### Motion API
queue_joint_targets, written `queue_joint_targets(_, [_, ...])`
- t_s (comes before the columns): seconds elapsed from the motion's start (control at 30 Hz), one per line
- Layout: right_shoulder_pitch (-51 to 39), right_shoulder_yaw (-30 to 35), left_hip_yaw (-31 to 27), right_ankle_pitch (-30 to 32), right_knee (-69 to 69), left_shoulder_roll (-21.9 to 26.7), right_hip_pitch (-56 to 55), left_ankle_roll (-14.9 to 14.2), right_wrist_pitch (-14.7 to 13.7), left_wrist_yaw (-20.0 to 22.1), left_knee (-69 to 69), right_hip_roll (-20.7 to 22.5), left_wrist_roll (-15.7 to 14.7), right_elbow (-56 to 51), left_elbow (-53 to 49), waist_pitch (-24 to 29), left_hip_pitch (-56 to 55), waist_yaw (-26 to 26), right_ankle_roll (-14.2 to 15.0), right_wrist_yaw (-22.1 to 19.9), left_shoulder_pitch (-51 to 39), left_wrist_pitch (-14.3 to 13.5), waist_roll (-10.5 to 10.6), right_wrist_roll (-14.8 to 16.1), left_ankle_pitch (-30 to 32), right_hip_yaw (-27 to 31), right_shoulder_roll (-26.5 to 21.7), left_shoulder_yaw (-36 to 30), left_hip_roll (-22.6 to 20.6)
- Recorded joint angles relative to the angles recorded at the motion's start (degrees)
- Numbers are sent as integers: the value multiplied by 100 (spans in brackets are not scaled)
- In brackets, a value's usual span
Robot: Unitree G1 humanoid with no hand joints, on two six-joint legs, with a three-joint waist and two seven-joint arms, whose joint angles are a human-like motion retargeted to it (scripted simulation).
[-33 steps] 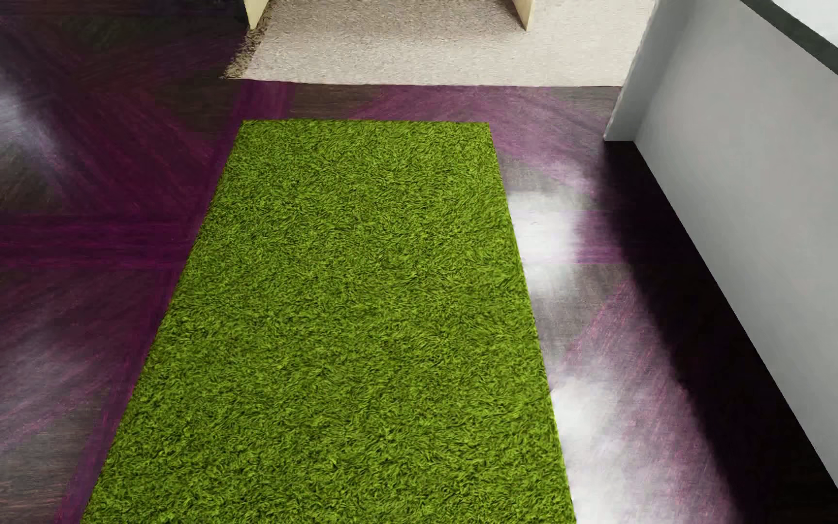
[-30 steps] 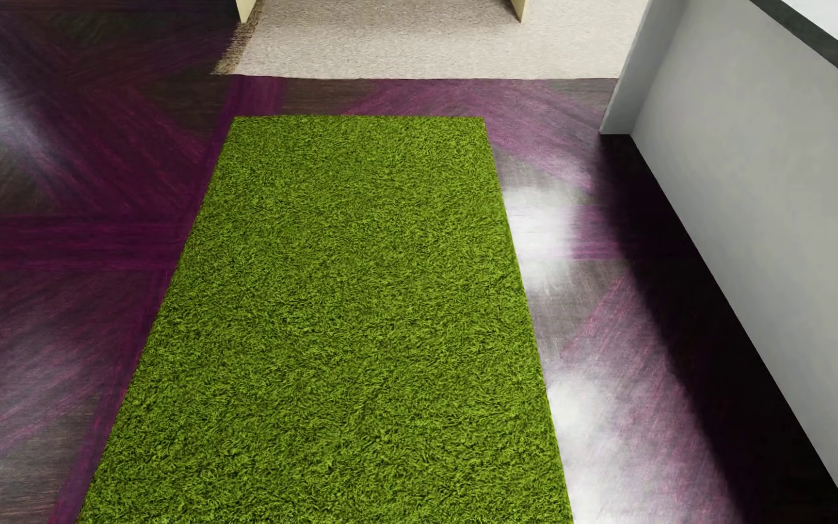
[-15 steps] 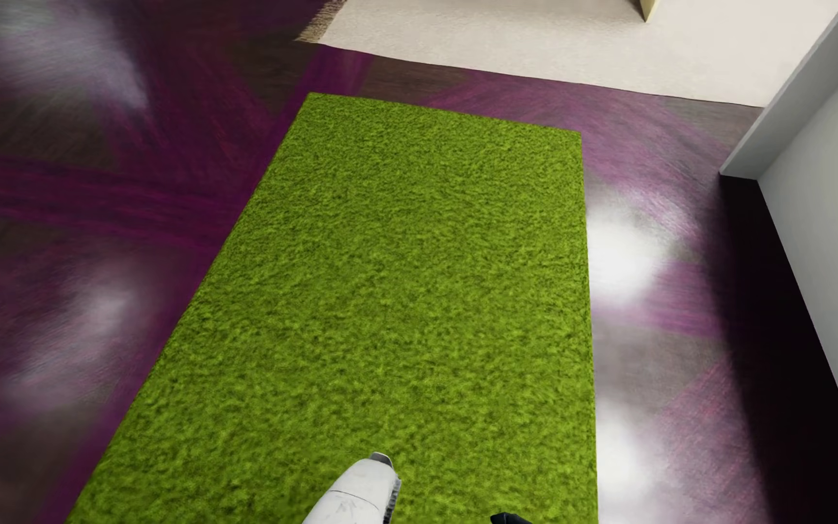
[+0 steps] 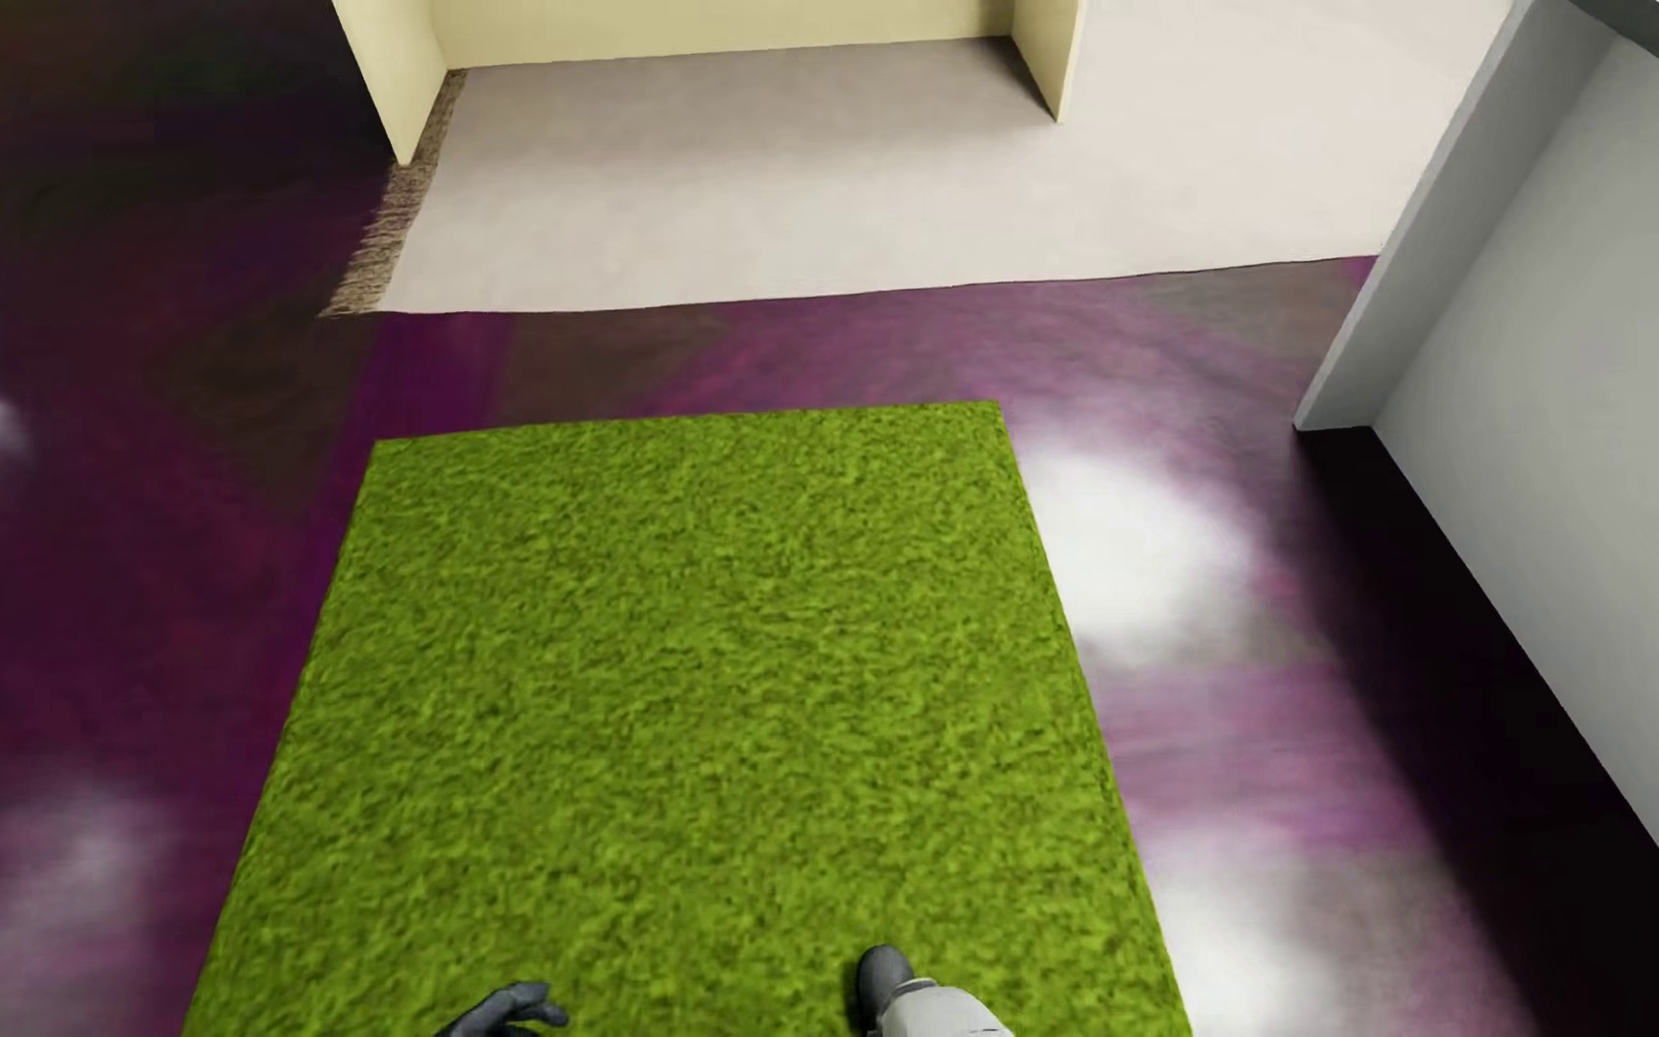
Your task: Go to the light yellow desk
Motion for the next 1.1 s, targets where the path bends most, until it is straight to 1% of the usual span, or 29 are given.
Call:
queue_joint_targets(0.07, [55, 98, 0, 2391, 578, -119, -357, 0, 0, 0, 453, 173, 0, 76, 258, 12, 236, -170, 0, 0, 46, 0, 187, 0, 616, 0, 28, 152, 185])
queue_joint_targets(0.1, [14, 180, 0, 3034, 1076, -245, -366, 0, 0, 0, 1034, 332, 0, 164, 450, 44, 195, -215, 0, 0, 199, 0, 364, 0, 1480, 0, 42, 215, 385])
queue_joint_targets(0.13, [10, 208, 0, 3024, 1294, -334, -65, 0, 0, 0, 1987, 505, 0, 228, 662, 34, -9, -79, 0, 0, 384, 0, 451, 0, 2644, 0, 30, 109, 514])
queue_joint_targets(0.17, [11, 25, 0, 2921, 1438, -372, 192, 0, 0, 0, 3169, 684, 0, 248, 750, -15, -582, 99, 0, 0, 559, 0, 446, 0, 3372, 0, 80, 21, 584])
queue_joint_targets(0.2, [-72, 39, 0, 2630, 1381, -364, 653, 0, 0, 0, 4326, 820, 0, 89, 830, 57, -1111, 297, 0, 0, 664, 0, 489, 0, 2933, 0, 33, -245, 707])
queue_joint_targets(0.23, [-190, -13, 0, 2203, 1200, -359, 1230, 0, 0, 0, 4981, 811, 0, 1, 851, 119, -1624, 594, 0, 0, 778, 0, 441, 0, 1981, 0, 26, -361, 750])
queue_joint_targets(0.3, [-589, 20, 0, 1393, 762, -307, 2191, 0, 0, 0, 4867, 635, 0, -191, 1054, 65, -2673, 1335, 0, 0, 1001, 0, 107, 0, 1047, 0, 9, -347, 646])
queue_joint_targets(0.33, [-806, 218, 0, 916, 447, -258, 2780, 0, 0, 0, 4135, 542, 0, -400, 1033, 75, -2944, 1682, 0, 0, 1162, 0, -2, 0, 1015, 0, -109, -425, 655])
queue_joint_targets(0.4, [-1197, -46, 0, 68, -42, -152, 3718, 0, 0, 0, 2229, 343, 0, -633, 1166, 49, -3390, 2092, 0, 0, 1339, 0, -199, 0, 1381, 0, -191, -355, 695])
queue_joint_targets(0.47, [-1548, -538, 0, -630, -199, -110, 4278, 0, 0, 0, 409, 281, 0, -785, 1331, -135, -3691, 2331, 0, 0, 1368, 0, -227, 0, 2387, 0, -273, -485, 740])
queue_joint_targets(0.5, [-1670, -783, 0, -707, -193, -100, 4461, 0, 0, 0, -1963, 292, 0, -804, 1413, -221, -3923, 2326, 0, 0, 1375, 0, -279, 0, 2924, 0, -267, -459, 747])
queue_joint_targets(0.53, [-1730, -824, 0, -565, -68, -72, 4623, 0, 0, 0, -35, 171, 0, -951, 1406, -226, -4156, 2479, 0, 0, 1369, 0, -316, 0, 2463, 0, -361, -553, 747])
queue_joint_targets(0.57, [-1610, -1141, 0, -218, 173, -57, 4867, 0, 0, 0, 496, -3, 0, -1104, 1485, -155, -4260, 2640, 0, 0, 1327, 0, -408, 0, 2522, 0, -365, -656, 580])
queue_joint_targets(0.6, [-1488, -1298, 0, 512, 768, -62, 4795, 0, 0, 0, 1006, -169, 0, -1017, 1595, -247, -4377, 2747, 0, 0, 1328, 0, -517, 0, 2811, 0, -259, -686, 460])
queue_joint_targets(0.63, [-1303, -1357, 0, 1681, 1803, -73, 4581, 0, 0, 0, 1474, -428, 0, -833, 1741, -210, -4203, 2776, 0, 0, 1310, 0, -706, 0, 2607, 0, -74, -670, 172])
queue_joint_targets(0.67, [-1142, -1271, 0, 2612, 3277, -113, 3909, 0, 0, 0, 1551, -397, 0, -744, 1782, -215, -3992, 2642, 0, 0, 1233, 0, -686, 0, 2297, 0, -8, -569, -24])
queue_joint_targets(0.7, [-1079, -1110, 0, 2622, 4753, -150, 3221, 0, 0, 0, 1488, -504, 0, -620, 1654, -93, -3582, 2513, 0, 0, 1208, 0, -718, 0, 2015, 0, 66, -401, -252])
queue_joint_targets(0.73, [-1068, -704, 0, 2265, 5570, -142, 2548, 0, 0, 0, 1281, -478, 0, -525, 1475, 8, -3037, 2293, 0, 0, 1119, 0, -636, 0, 1882, 0, 69, -457, -194])
queue_joint_targets(0.77, [-921, -703, 0, 2191, 5615, -157, 1940, 0, 0, 0, 1053, -318, 0, -388, 1235, 18, -2572, 1951, 0, 0, 1072, 0, -455, 0, 1821, 0, 184, -437, -67])
queue_joint_targets(0.8, [-655, -569, 0, 2390, 5016, -136, 1440, 0, 0, 0, 819, -279, 0, -705, 988, 76, -2183, 1543, 0, 0, 948, 0, -309, 0, 1740, 0, 51, -490, -41])
queue_joint_targets(0.83, [-621, -273, 0, 2889, 3839, -58, 1148, 0, 0, 0, 615, -199, 0, -191, 770, 126, -1702, 1258, 0, 0, 841, 0, -245, 0, 1658, 0, 143, -501, 84])
queue_joint_targets(0.87, [-443, -493, 0, 3140, 2497, -45, 814, 0, 0, 0, 375, -202, 0, -38, 511, 48, -1372, 991, 0, 0, 778, 0, -209, 0, 1555, 0, 200, -357, 79])
queue_joint_targets(0.9, [-310, -521, 0, 2548, 1101, 1, 746, 0, 0, 0, 145, -139, 0, 111, 294, -4, -896, 829, 0, 0, 736, 0, -193, 0, 1371, 0, 197, -256, 95])
queue_joint_targets(0.93, [-212, -353, 0, 535, 364, 72, 760, 0, 0, 0, -29, -93, 0, 135, 86, -106, -544, 746, 0, 0, 667, 0, -265, 0, 1128, 0, 161, -59, -13])
queue_joint_targets(0.97, [-83, -225, 0, 2156, -1676, 154, 637, 0, 0, 0, -33, -138, 0, 138, -63, -251, -347, 689, 0, 0, 641, 0, -300, 0, 800, 0, 100, 114, -45])
queue_joint_targets(1.0, [32, -100, 0, 2377, -1841, 190, 525, 0, 0, 0, -10, -138, 0, 197, -64, -297, -176, 617, 0, 0, 608, 0, -343, 0, 591, 0, 71, 268, -131])
queue_joint_targets(1.03, [87, -7, 0, 398, 223, 157, 332, 0, 0, 0, 158, -42, 0, 272, -8, -247, -6, 522, 0, 0, 654, 0, -269, 0, 558, 0, 54, 466, -105])
queue_joint_targets(1.07, [149, 2, 0, 1063, 417, 102, 312, 0, 0, 0, 541, 156, 0, 328, 143, -246, 85, 497, 0, 0, 744, 0, -179, 0, 802, 0, 28, 655, -43])
queue_joint_targets(1.1, [206, -74, 0, 2033, 429, -2, 315, 0, 0, 0, 1513, 467, 0, 396, 329, -272, -220, 531, 0, 0, 819, 0, 69, 0, 1617, 0, 14, 717, 261])
